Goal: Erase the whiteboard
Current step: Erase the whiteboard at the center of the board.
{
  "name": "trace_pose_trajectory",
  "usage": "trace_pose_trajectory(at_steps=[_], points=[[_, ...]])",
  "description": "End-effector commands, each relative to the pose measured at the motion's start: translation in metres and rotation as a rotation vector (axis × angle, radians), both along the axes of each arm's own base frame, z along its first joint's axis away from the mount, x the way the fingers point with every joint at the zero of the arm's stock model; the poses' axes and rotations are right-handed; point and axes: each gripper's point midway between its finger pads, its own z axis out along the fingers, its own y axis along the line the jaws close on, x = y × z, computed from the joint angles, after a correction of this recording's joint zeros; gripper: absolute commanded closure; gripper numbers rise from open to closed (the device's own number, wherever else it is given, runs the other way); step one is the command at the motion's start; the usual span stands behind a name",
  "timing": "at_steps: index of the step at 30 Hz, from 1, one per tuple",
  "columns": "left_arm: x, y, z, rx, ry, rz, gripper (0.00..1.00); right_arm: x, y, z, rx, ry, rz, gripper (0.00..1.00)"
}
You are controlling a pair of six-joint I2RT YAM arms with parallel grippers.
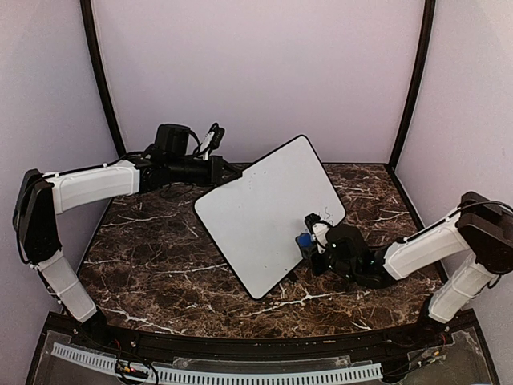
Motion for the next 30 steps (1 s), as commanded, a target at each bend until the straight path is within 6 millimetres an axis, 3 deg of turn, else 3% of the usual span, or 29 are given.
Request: trace_pose_trajectory(at_steps=[1, 11, 14, 18, 30], points=[[-0.034, -0.021, -0.030, 0.042, 0.067, -0.146, 1.00, 0.000, -0.002, 0.002, 0.022, 0.011, -0.010, 0.78], [-0.034, -0.020, -0.029, 0.045, 0.062, -0.144, 1.00, 0.036, 0.045, 0.048, 0.036, -0.102, 0.040, 0.78], [-0.034, -0.020, -0.027, 0.045, 0.058, -0.144, 1.00, 0.042, 0.050, 0.054, 0.031, -0.117, 0.040, 0.77], [-0.034, -0.020, -0.027, 0.045, 0.058, -0.144, 1.00, 0.040, 0.044, 0.045, 0.021, -0.099, 0.035, 0.77], [-0.035, -0.021, -0.026, 0.038, 0.062, -0.146, 1.00, 0.001, -0.011, -0.001, -0.008, 0.011, -0.022, 0.78]])
